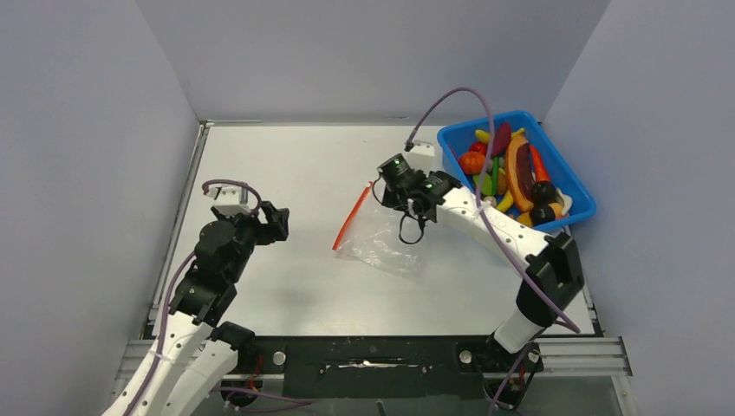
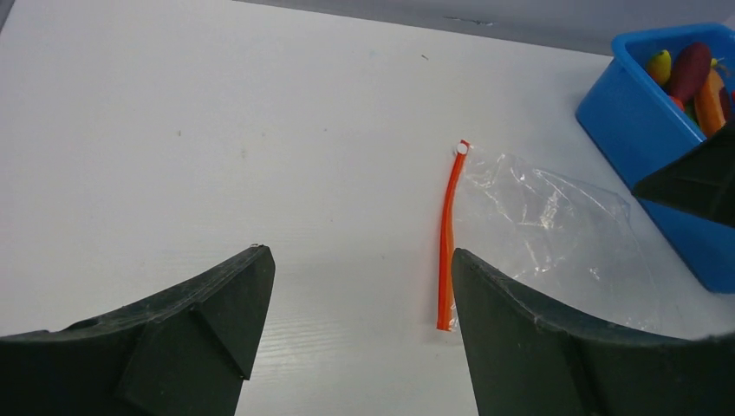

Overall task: Place the food in the zip-top bag and seal the zipper
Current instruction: Move the zipper food storage bag to the center of the board, then pick up the zipper food storage bag at the center of the board.

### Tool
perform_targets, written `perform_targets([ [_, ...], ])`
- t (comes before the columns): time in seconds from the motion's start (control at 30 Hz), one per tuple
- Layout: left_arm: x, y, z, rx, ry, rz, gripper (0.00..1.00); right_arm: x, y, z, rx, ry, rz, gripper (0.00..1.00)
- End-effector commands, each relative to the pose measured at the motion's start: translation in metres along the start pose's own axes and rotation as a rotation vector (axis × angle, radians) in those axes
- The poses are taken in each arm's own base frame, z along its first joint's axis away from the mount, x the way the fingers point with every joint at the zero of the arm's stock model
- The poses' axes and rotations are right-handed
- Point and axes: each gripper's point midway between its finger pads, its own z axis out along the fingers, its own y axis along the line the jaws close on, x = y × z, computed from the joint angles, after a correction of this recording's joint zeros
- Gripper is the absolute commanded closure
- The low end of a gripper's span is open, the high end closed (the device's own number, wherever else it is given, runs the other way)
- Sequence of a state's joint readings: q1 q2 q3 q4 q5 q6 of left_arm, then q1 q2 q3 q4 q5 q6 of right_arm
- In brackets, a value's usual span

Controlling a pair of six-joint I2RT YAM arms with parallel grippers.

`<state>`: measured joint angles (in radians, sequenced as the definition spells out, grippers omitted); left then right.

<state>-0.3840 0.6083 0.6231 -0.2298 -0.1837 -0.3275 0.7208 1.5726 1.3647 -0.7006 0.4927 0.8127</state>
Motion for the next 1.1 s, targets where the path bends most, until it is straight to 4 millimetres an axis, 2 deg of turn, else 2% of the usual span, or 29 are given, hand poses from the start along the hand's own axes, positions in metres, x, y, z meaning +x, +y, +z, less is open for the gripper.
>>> perform_targets([
  [0.0, -0.033, 0.01, -0.01, -0.056, -0.128, -0.003, 0.25, -0.003, 0.024, -0.006, 0.138, -0.04, 0.189, 0.5],
  [0.13, -0.043, 0.019, -0.018, -0.096, -0.169, -0.015, 0.25, 0.007, 0.067, -0.01, 0.171, -0.035, 0.224, 0.47],
  [0.2, -0.047, 0.022, -0.023, -0.108, -0.194, -0.023, 0.25, 0.017, 0.085, -0.003, 0.165, -0.007, 0.22, 0.46],
  [0.37, -0.056, 0.026, -0.034, -0.122, -0.245, -0.043, 0.25, 0.046, 0.108, 0.021, 0.141, 0.087, 0.236, 0.45],
  [0.6, -0.06, 0.028, -0.039, -0.129, -0.271, -0.051, 0.25, 0.079, 0.123, 0.046, 0.133, 0.174, 0.24, 0.44],
  [0.8, -0.059, 0.027, -0.038, -0.118, -0.272, -0.051, 0.25, 0.091, 0.124, 0.063, 0.146, 0.195, 0.223, 0.43],
  [1.07, -0.059, 0.026, -0.038, -0.116, -0.269, -0.05, 0.26, 0.104, 0.115, 0.079, 0.185, 0.213, 0.227, 0.43],
])
